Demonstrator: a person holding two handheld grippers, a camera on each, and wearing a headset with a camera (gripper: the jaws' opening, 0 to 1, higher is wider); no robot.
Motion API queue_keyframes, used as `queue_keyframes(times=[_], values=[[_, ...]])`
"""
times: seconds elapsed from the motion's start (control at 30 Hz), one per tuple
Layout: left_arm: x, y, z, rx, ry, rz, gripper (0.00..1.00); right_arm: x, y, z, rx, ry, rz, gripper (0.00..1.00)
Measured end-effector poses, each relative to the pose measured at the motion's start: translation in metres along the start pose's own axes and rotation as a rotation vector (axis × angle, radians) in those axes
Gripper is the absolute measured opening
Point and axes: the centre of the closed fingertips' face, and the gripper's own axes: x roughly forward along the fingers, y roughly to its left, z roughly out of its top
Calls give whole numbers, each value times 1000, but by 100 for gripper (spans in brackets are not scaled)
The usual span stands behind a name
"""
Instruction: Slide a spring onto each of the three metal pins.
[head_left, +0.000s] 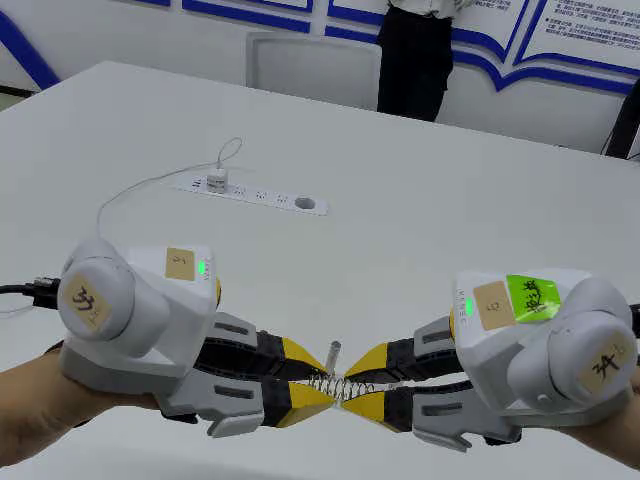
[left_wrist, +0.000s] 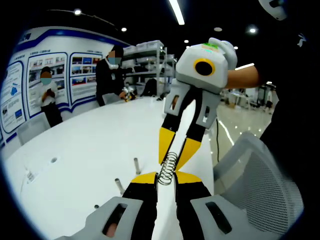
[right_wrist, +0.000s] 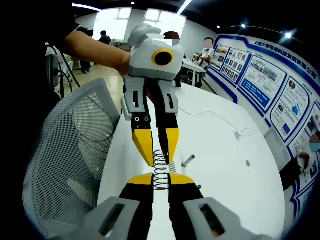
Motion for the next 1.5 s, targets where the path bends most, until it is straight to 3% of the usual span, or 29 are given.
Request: queue_keyframes(times=[0.07,0.33,0.8,1.0,1.2,1.5], values=[[0,-1,0,-18,7,-3,12,0,1,0,-18,-1,0,11],[-1,-5,0,0,7,-13,10,1,-3,-1,-35,7,-18,12],[-1,-1,-1,18,10,2,10,-1,-2,1,9,-19,3,16],[-5,-2,-2,22,10,-6,10,2,-5,-13,19,16,-1,20],[-7,-9,2,31,-9,-36,10,3,-4,-11,68,-14,20,20],[-9,-9,4,48,-12,-32,10,-1,-2,-5,103,-51,47,11]])
